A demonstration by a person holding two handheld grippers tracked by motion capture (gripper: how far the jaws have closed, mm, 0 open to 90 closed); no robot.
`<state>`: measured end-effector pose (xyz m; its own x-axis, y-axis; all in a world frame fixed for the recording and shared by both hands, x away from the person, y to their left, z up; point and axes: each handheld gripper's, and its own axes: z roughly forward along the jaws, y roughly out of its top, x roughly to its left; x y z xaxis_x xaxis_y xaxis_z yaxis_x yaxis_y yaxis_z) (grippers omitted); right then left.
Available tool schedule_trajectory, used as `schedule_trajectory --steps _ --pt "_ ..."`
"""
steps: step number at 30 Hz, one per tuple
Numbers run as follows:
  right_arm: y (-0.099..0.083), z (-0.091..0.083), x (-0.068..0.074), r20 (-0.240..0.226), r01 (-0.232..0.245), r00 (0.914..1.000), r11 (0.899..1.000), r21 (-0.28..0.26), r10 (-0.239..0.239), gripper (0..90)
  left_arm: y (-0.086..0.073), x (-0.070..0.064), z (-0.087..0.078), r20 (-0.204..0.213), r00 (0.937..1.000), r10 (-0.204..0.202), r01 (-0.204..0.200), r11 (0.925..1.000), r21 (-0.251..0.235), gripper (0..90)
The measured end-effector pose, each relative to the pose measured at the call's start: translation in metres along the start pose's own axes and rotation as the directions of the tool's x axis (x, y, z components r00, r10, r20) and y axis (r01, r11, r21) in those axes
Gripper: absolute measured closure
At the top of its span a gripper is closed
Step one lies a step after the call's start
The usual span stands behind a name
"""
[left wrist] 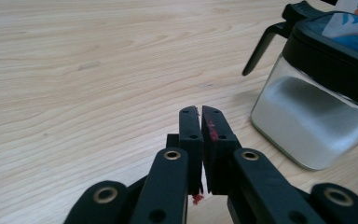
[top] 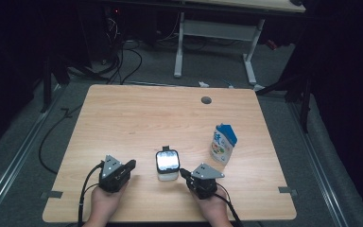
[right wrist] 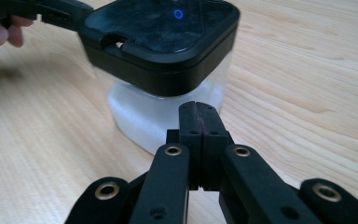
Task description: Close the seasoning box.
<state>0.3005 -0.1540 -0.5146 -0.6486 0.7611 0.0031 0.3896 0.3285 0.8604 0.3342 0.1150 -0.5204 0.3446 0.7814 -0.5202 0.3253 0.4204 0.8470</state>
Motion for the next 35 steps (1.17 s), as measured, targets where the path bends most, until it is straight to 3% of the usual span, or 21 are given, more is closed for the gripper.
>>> schedule_trajectory --steps 13,16,19,23,26,31,35 --pt "-0.001 0.001 0.009 -0.015 0.015 0.9998 1.0 -0.003 -0.015 89.9 0.01 0.024 -0.014 -0.037 0.9987 0.035 -0.036 0.9994 -0.005 80.8" --pt "-0.002 -0.007 0.0 0.014 0.006 0.9999 1.0 -0.005 -0.006 88.6 0.017 0.037 -0.019 -0.064 0.9954 0.071 -0.072 0.9974 -0.01 77.5" --pt "-0.009 -0.018 -0.015 0.066 -0.007 0.9978 1.0 -0.006 0.007 85.5 0.027 0.057 -0.029 -0.104 0.9876 0.118 -0.119 0.9929 -0.003 69.7" --pt "-0.024 -0.042 -0.039 0.172 -0.032 0.9846 0.999 -0.007 0.032 77.3 0.028 0.071 -0.046 -0.124 0.9834 0.132 -0.133 0.9911 0.002 55.8" --pt "-0.028 -0.052 -0.05 0.188 -0.083 0.9785 0.996 -0.013 0.084 74.0 0.028 0.074 -0.052 -0.133 0.9851 0.109 -0.111 0.9938 -0.007 51.8" --pt "-0.029 -0.05 -0.051 0.194 -0.087 0.977 0.996 -0.013 0.088 72.3 0.027 0.074 -0.05 -0.129 0.9859 0.106 -0.105 0.9943 0.02 43.8" --pt "-0.032 -0.05 -0.046 0.193 -0.066 0.979 0.998 0.0 0.065 68.7 0.02 0.069 -0.049 -0.12 0.9794 0.163 -0.158 0.9862 0.05 38.2"
